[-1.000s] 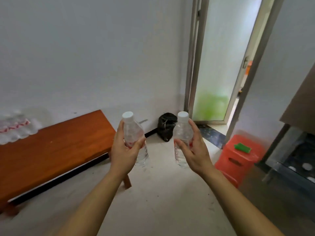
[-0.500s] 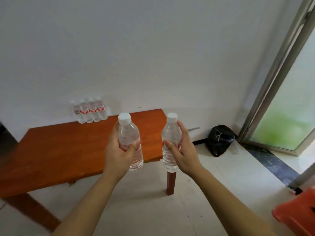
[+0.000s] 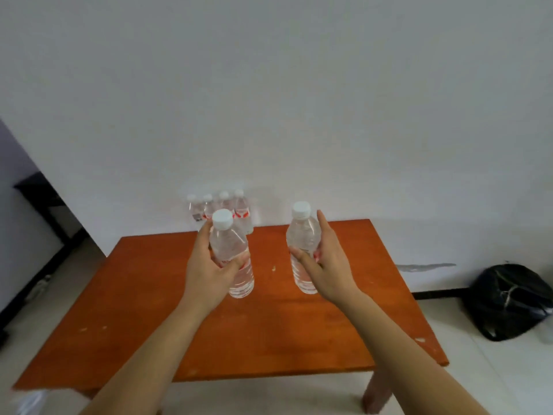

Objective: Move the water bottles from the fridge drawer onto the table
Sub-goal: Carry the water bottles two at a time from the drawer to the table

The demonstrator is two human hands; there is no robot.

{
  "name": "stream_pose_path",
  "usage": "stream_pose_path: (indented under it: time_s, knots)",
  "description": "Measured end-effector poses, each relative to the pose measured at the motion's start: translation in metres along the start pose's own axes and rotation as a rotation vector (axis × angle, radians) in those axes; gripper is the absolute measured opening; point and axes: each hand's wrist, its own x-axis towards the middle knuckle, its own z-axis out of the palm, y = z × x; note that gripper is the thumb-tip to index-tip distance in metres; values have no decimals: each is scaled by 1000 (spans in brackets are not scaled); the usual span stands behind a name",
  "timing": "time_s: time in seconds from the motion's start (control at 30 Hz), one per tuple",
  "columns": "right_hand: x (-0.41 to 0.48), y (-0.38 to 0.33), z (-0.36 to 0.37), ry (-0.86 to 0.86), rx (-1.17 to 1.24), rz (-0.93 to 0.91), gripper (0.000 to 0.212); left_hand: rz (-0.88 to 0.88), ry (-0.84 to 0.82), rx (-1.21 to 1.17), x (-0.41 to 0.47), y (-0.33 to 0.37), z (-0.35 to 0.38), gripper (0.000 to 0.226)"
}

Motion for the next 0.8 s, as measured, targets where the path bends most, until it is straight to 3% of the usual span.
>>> stream_pose_path:
  time_s: [0.27, 0.57, 0.8]
  knots:
    - [123, 16, 88, -115, -84, 18, 92, -100, 102, 58, 125, -87, -33, 76]
    - [218, 54, 208, -92, -211, 232, 91, -247, 38, 102, 267, -227, -66, 77]
    - [277, 85, 264, -154, -447, 369, 77, -367, 25, 208, 350, -310, -79, 80]
